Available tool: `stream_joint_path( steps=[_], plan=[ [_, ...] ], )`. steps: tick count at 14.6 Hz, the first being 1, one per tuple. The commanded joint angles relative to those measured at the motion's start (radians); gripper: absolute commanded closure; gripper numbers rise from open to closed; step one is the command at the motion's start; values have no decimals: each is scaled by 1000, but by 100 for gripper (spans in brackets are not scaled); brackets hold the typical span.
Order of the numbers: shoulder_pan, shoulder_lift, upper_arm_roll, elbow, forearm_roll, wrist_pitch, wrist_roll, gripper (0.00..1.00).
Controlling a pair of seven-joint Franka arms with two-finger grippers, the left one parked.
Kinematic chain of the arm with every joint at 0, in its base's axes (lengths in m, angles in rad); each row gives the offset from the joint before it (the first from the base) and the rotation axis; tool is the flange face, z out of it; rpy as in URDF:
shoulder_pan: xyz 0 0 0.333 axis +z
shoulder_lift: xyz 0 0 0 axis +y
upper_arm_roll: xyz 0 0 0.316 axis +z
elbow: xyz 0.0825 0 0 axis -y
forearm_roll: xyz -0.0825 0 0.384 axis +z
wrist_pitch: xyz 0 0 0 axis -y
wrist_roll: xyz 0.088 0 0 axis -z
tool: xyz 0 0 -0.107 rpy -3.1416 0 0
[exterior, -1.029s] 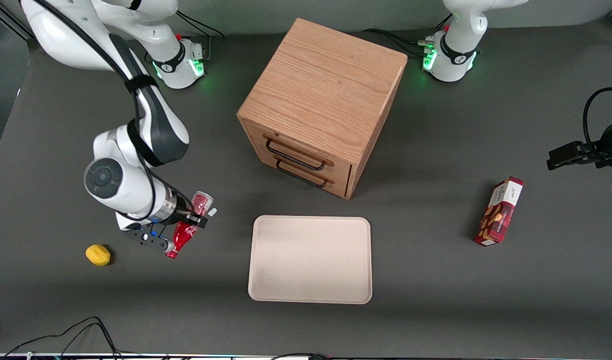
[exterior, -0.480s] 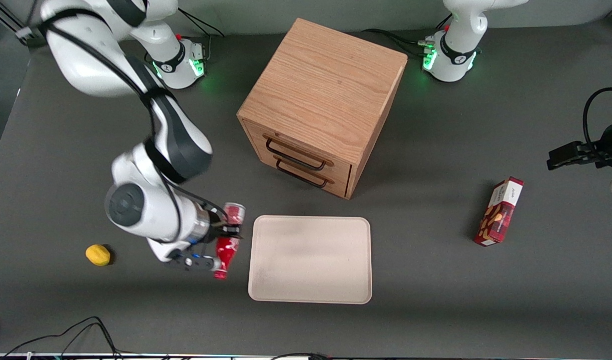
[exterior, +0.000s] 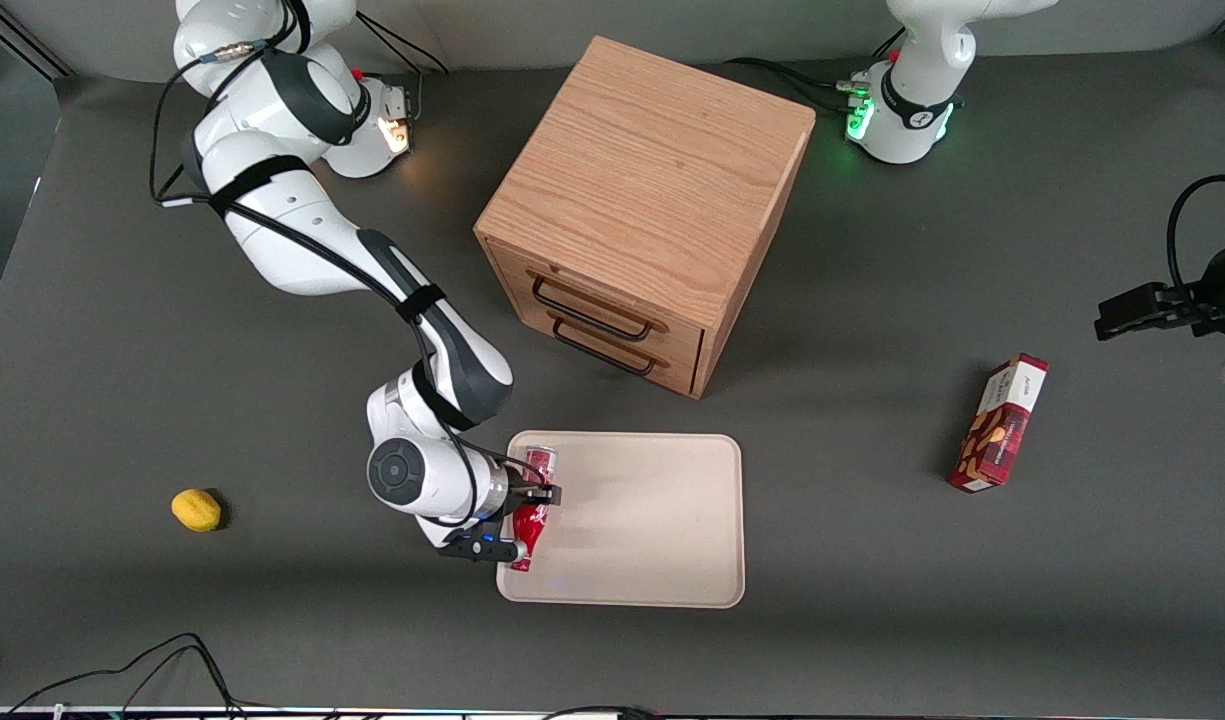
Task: Place coke bottle on tray
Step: 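Lower the bottle onto the cream tray and open the right gripper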
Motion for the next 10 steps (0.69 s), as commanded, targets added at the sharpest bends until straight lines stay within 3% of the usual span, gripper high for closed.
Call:
stream_joint_path(
  steps=[1,2,3,4,10],
  plan=[
    [7,8,0,32,-31,-12,30,100],
    [7,8,0,32,-31,-12,30,100],
    [7,9,-1,32,-31,-12,31,80],
    [7,8,-1,30,-32,-12,30,1],
    [7,8,-3,4,-60,-4,36,0]
  ],
)
